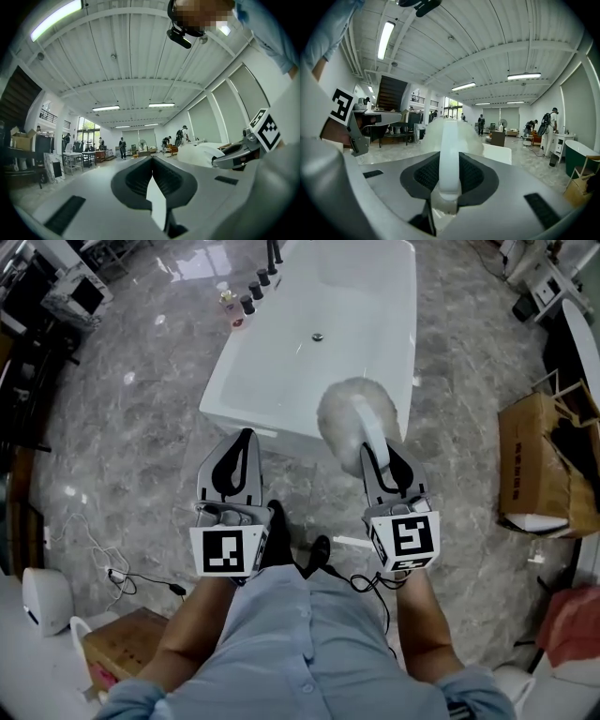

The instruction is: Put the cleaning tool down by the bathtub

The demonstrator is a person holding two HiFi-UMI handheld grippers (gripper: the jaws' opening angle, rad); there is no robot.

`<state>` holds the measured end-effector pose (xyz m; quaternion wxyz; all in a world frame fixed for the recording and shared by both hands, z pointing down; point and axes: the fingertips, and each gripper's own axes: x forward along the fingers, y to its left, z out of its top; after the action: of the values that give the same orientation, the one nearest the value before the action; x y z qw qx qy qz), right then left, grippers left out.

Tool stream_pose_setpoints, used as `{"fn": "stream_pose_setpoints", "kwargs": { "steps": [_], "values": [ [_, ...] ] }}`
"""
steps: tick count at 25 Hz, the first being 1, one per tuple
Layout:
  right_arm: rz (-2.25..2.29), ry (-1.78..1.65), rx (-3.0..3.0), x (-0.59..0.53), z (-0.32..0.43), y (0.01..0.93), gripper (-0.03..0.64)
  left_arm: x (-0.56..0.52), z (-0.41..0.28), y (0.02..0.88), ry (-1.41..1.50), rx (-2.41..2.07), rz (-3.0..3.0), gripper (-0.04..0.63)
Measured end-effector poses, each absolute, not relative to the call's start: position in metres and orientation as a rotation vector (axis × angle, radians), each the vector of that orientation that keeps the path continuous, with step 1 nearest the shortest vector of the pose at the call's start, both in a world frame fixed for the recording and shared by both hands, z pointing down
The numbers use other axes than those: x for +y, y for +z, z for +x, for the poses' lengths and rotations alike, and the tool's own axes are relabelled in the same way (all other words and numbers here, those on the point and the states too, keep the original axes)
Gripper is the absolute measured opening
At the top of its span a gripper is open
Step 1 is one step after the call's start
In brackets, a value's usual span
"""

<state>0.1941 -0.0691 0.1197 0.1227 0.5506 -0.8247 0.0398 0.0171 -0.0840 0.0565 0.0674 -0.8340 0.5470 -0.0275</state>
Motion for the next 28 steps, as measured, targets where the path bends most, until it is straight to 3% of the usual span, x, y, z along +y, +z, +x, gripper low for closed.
{"fn": "stream_pose_setpoints", "kwargs": {
  "steps": [13,28],
  "values": [
    [1.407,0.129,-2.443,-0.091,0.142,0.189,0.101,-0.117,-0.026,0.115,-0.164,1.768,-2.562,0.015],
    [1.159,0.277,-2.396,-0.078,0.105,0.327,0.101,-0.133,-0.033,0.255,-0.291,1.833,-2.755,0.015]
  ]
}}
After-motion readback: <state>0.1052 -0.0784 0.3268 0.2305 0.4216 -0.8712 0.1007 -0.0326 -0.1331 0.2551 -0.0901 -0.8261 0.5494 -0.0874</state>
